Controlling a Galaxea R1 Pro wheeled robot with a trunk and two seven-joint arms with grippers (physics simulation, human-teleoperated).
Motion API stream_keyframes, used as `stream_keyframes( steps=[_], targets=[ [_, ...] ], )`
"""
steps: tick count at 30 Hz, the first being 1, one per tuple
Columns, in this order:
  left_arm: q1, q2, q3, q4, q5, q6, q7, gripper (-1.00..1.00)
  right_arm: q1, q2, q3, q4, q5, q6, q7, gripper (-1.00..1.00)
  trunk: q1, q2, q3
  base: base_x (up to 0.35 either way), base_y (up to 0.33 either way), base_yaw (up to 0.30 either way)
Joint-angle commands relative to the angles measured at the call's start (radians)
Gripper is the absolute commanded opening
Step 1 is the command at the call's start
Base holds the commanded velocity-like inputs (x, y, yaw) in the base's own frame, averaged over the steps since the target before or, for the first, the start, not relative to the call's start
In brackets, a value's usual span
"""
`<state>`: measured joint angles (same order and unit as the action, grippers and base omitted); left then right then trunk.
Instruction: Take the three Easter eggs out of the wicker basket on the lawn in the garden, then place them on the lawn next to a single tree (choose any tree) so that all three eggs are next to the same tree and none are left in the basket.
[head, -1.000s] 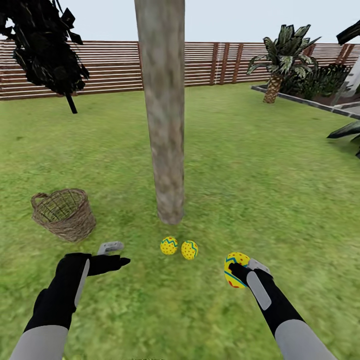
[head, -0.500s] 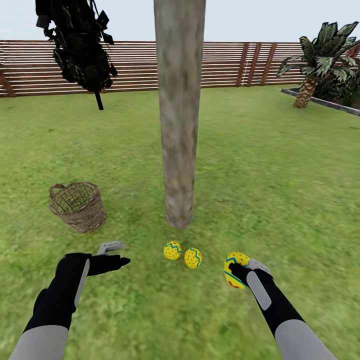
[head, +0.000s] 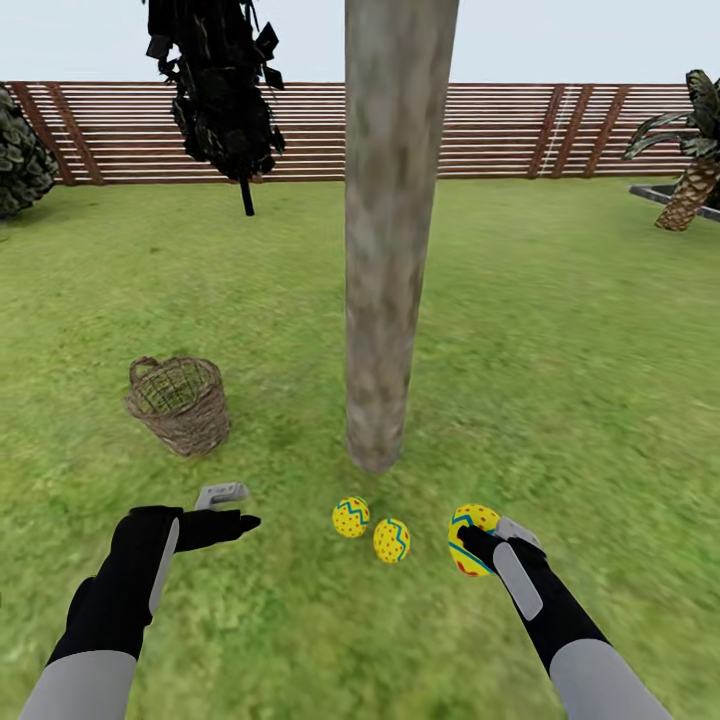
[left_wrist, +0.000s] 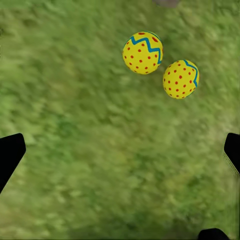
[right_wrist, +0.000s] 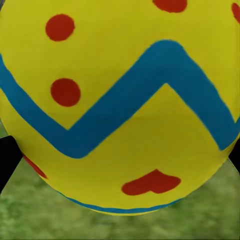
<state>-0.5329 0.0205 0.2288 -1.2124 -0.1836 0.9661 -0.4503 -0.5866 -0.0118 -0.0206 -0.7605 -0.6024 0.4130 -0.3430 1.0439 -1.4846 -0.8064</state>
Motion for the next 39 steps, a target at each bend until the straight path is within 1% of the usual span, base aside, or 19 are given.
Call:
stream_keyframes(
  steps=[1,5,11,14,20,24,29,39],
  targets=[
    [0.000,-0.001,0.001,-0.001,-0.011,0.003,-0.010,1.00,0.000,0.000,0.001,-0.002,-0.010,0.003,-0.007,-1.00,0.000,0.000,-0.001,0.181,-0.297,0.249],
    [0.001,-0.001,0.001,-0.001,-0.011,0.003,-0.010,1.00,0.000,0.000,0.001,-0.002,-0.010,0.003,-0.007,-1.00,0.000,0.000,-0.001,0.095,-0.280,0.246],
    [0.001,-0.002,0.000,-0.001,-0.011,0.003,-0.011,1.00,0.000,0.000,0.001,-0.002,-0.010,0.003,-0.007,-1.00,0.000,0.000,-0.001,0.021,-0.116,0.245],
    [0.001,-0.009,0.000,-0.001,-0.013,0.003,-0.011,1.00,-0.001,0.000,0.001,-0.002,-0.010,0.003,-0.007,-1.00,0.000,0.000,-0.001,0.072,-0.265,0.244],
    [0.001,-0.012,0.000,-0.001,-0.016,0.003,-0.010,1.00,0.000,0.000,0.002,-0.002,-0.010,0.003,-0.007,-1.00,0.000,0.000,-0.001,0.029,-0.319,0.229],
    [0.001,-0.013,0.001,-0.002,-0.014,0.003,-0.011,1.00,0.000,0.000,0.002,-0.002,-0.010,0.003,-0.007,-1.00,0.000,0.000,-0.001,0.001,-0.226,0.041],
    [0.001,-0.013,0.001,-0.003,-0.010,0.004,-0.015,1.00,-0.001,-0.001,0.001,-0.002,-0.011,0.003,-0.007,-1.00,0.000,0.000,0.002,0.000,-0.019,-0.164],
    [0.001,-0.011,0.002,-0.004,-0.008,0.005,-0.021,1.00,-0.001,0.000,0.001,-0.003,-0.010,0.003,-0.007,-1.00,0.039,-0.070,-0.029,0.000,0.000,-0.023]
  ],
)
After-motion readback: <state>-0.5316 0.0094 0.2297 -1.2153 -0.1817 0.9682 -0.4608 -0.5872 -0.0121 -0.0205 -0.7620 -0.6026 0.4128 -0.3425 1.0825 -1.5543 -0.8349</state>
